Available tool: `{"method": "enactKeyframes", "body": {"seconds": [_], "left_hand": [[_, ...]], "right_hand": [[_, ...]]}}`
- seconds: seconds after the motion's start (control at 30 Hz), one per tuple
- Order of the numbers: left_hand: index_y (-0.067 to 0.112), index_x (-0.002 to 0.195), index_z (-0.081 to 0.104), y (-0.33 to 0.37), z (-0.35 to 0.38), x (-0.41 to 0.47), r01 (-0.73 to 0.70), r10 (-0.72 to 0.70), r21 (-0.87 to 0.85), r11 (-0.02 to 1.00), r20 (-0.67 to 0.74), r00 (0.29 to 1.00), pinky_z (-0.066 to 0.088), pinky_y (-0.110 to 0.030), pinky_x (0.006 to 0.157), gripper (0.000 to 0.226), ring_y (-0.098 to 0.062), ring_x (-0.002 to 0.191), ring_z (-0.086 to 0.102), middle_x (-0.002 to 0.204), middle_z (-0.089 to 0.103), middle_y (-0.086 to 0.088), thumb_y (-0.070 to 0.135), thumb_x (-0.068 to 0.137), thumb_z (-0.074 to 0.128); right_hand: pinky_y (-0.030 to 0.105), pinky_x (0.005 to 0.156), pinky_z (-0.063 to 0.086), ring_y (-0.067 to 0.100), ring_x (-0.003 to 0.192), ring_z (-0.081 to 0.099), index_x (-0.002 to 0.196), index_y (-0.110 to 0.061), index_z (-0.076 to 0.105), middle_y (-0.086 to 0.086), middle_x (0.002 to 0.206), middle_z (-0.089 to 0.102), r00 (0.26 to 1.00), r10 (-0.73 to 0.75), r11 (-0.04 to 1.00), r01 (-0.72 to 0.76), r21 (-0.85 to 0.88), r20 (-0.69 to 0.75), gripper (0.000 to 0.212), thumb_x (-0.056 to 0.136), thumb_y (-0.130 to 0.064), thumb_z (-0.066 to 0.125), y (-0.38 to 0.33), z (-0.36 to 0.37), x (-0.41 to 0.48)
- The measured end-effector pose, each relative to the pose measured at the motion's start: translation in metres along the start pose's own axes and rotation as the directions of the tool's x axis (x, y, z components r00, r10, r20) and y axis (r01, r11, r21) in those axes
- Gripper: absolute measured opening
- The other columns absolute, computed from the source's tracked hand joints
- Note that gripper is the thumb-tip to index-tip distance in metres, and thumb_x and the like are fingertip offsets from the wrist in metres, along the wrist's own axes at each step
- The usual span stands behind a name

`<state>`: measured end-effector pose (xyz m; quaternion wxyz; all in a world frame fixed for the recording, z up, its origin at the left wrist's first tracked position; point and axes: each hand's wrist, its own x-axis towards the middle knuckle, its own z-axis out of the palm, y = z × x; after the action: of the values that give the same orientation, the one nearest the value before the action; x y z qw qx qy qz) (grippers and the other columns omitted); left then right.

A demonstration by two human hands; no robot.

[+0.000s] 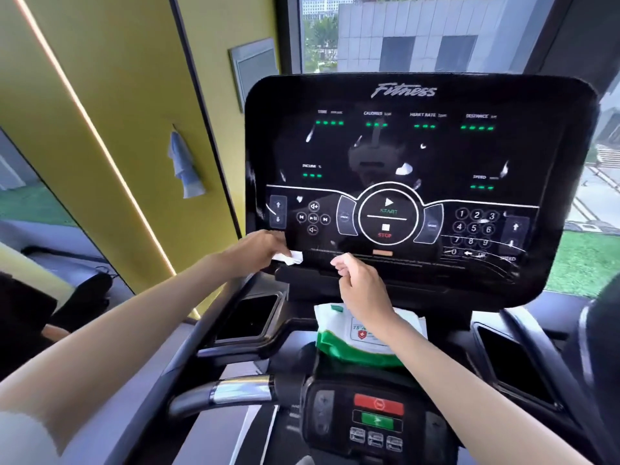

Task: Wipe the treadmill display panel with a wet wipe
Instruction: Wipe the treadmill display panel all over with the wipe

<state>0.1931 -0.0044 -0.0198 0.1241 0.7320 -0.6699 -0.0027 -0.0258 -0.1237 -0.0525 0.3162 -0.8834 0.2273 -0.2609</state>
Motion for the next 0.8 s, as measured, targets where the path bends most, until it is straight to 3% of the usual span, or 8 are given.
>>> {"method": "enactKeyframes", "body": {"seconds": [0.27,0.33,0.43,0.53,0.6,0.67,0.73,0.8], "left_hand": [[0.008,0.095,0.074,-0.027,-0.001,-0.029,0.059,-0.06,-0.006,0.998,-0.074,0.995,0.049,-0.021,0.079,0.05,-0.02,0.085,0.067,0.095,0.069,-0.005,-0.026,0.068,0.049],[0.01,0.098,0.073,-0.029,0.0,-0.036,0.093,-0.093,0.008,0.996,-0.059,0.994,0.051,-0.026,0.083,0.051,-0.02,0.091,0.066,0.1,0.069,-0.004,-0.024,0.07,0.048],[0.013,0.105,0.072,-0.032,-0.003,-0.05,0.219,-0.22,0.073,0.973,-0.002,0.976,0.049,-0.033,0.088,0.054,-0.019,0.101,0.062,0.112,0.065,-0.001,-0.021,0.073,0.043],[0.009,0.103,0.07,-0.041,-0.006,-0.067,0.374,-0.381,0.192,0.907,-0.003,0.925,0.05,-0.033,0.078,0.042,-0.022,0.09,0.062,0.105,0.064,-0.005,-0.015,0.079,0.044],[0.006,0.097,0.071,-0.047,-0.013,-0.073,0.53,-0.518,0.079,0.844,-0.133,0.845,0.047,-0.029,0.065,0.033,-0.019,0.074,0.058,0.095,0.066,-0.008,-0.012,0.082,0.048],[0.005,0.095,0.072,-0.046,-0.025,-0.071,0.572,-0.586,-0.132,0.809,-0.238,0.774,0.044,-0.025,0.064,0.03,-0.017,0.07,0.056,0.091,0.067,-0.009,-0.01,0.082,0.05],[0.003,0.096,0.072,-0.035,-0.039,-0.066,0.531,-0.617,-0.349,0.772,-0.207,0.76,0.045,-0.024,0.068,0.029,-0.017,0.076,0.058,0.091,0.068,-0.01,-0.009,0.083,0.049],[0.004,0.095,0.072,-0.02,-0.049,-0.062,0.473,-0.626,-0.603,0.642,-0.055,0.778,0.048,-0.029,0.073,0.027,-0.018,0.08,0.058,0.092,0.069,-0.011,-0.006,0.084,0.05]], "right_hand": [[0.038,0.083,0.049,0.022,0.099,0.06,0.105,-0.012,0.062,0.005,0.103,0.067,1.0,0.012,0.999,-0.012,-0.043,-0.002,0.036,0.08,0.003,0.041,-0.024,0.028,0.013],[0.038,0.081,0.048,0.024,0.097,0.06,0.104,-0.012,0.062,0.005,0.101,0.067,1.0,0.015,0.997,-0.016,-0.074,-0.015,0.034,0.08,0.002,0.042,-0.027,0.031,0.015],[0.037,0.079,0.048,0.024,0.094,0.059,0.103,-0.012,0.062,0.005,0.097,0.065,0.999,0.025,0.994,-0.03,-0.106,-0.04,0.032,0.081,0.001,0.043,-0.03,0.034,0.017],[0.034,0.077,0.047,0.023,0.093,0.058,0.102,-0.011,0.063,0.005,0.095,0.065,0.998,0.013,0.992,-0.021,-0.126,-0.069,0.03,0.083,0.001,0.043,-0.034,0.036,0.02],[0.034,0.08,0.047,0.023,0.094,0.058,0.102,-0.011,0.064,0.005,0.093,0.066,0.996,0.005,0.993,-0.014,-0.114,-0.084,0.03,0.084,0.002,0.043,-0.038,0.037,0.024],[0.036,0.081,0.047,0.023,0.092,0.059,0.1,-0.013,0.064,0.004,0.091,0.066,0.996,-0.01,0.997,0.003,-0.081,-0.087,0.03,0.084,0.001,0.044,-0.043,0.039,0.029],[0.035,0.08,0.047,0.02,0.088,0.06,0.098,-0.017,0.064,0.001,0.088,0.066,0.998,-0.014,1.0,0.013,-0.026,-0.056,0.03,0.083,-0.001,0.044,-0.05,0.042,0.036],[0.032,0.08,0.048,0.017,0.086,0.062,0.099,-0.018,0.064,0.0,0.086,0.067,1.0,-0.011,0.994,0.012,0.106,-0.011,0.026,0.084,-0.003,0.049,-0.062,0.045,0.042]]}}
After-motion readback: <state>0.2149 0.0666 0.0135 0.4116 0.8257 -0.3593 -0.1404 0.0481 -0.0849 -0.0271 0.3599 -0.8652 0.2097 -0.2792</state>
